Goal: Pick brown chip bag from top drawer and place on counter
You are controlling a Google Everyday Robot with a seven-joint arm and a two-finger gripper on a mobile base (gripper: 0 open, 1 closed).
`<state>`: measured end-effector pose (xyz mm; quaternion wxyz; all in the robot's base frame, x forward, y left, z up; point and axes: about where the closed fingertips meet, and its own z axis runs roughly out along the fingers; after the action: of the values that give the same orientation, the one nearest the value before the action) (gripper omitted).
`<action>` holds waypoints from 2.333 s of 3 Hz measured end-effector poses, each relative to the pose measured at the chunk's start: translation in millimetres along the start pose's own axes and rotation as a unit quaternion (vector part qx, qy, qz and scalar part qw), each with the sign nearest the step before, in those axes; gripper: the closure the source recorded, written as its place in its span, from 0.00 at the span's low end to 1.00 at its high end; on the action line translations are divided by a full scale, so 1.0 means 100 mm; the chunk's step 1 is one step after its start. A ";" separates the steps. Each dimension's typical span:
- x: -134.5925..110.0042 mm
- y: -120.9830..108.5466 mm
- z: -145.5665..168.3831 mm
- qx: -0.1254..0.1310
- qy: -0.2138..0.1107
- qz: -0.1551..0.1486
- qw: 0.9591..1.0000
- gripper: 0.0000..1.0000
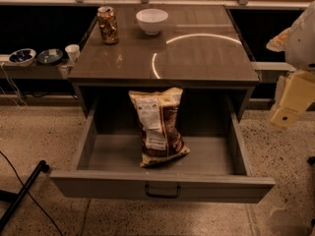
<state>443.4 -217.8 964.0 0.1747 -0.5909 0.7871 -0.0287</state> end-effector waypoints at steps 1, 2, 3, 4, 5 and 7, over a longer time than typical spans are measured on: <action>0.08 0.12 0.33 0.003 -0.020 0.044 0.999 0.00; 0.43 0.44 1.49 -0.040 -0.046 0.124 0.990 0.00; 0.39 0.36 2.19 -0.039 -0.077 0.152 0.985 0.00; 0.01 -0.01 2.53 -0.010 -0.153 0.150 0.977 0.00; -0.29 -0.31 2.63 0.012 -0.220 0.146 0.964 0.00; -1.06 0.01 3.06 -0.072 -0.307 0.209 0.926 0.00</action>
Offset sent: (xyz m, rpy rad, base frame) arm 0.0480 -0.0163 -0.2565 0.3278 -0.0737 -0.3410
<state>562.6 -68.9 703.0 0.3667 -0.4039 0.8004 0.2484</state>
